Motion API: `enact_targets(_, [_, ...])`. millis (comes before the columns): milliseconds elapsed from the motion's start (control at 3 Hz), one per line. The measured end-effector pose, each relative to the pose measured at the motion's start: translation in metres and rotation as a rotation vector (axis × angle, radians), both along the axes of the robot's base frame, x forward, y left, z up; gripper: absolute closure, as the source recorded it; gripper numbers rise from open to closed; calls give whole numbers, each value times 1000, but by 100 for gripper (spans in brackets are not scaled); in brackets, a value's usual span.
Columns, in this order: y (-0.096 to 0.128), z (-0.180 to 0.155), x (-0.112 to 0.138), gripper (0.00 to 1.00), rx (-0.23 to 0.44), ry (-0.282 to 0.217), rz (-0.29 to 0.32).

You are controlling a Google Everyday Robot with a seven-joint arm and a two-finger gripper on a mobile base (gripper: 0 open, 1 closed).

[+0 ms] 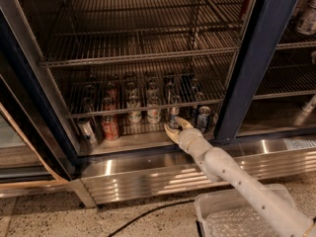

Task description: Pick redbull can from bottom shelf of fridge

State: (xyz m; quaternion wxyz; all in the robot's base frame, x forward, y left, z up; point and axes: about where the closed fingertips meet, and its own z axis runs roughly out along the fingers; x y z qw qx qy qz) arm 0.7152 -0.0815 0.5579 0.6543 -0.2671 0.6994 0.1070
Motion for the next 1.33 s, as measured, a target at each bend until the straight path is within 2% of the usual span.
enact_targets(333, [5, 11, 8, 51, 4, -37, -17])
enact_targets(1000, [5, 12, 8, 40, 5, -37, -16])
enact_targets(1333, [5, 12, 8, 42, 5, -37, -17])
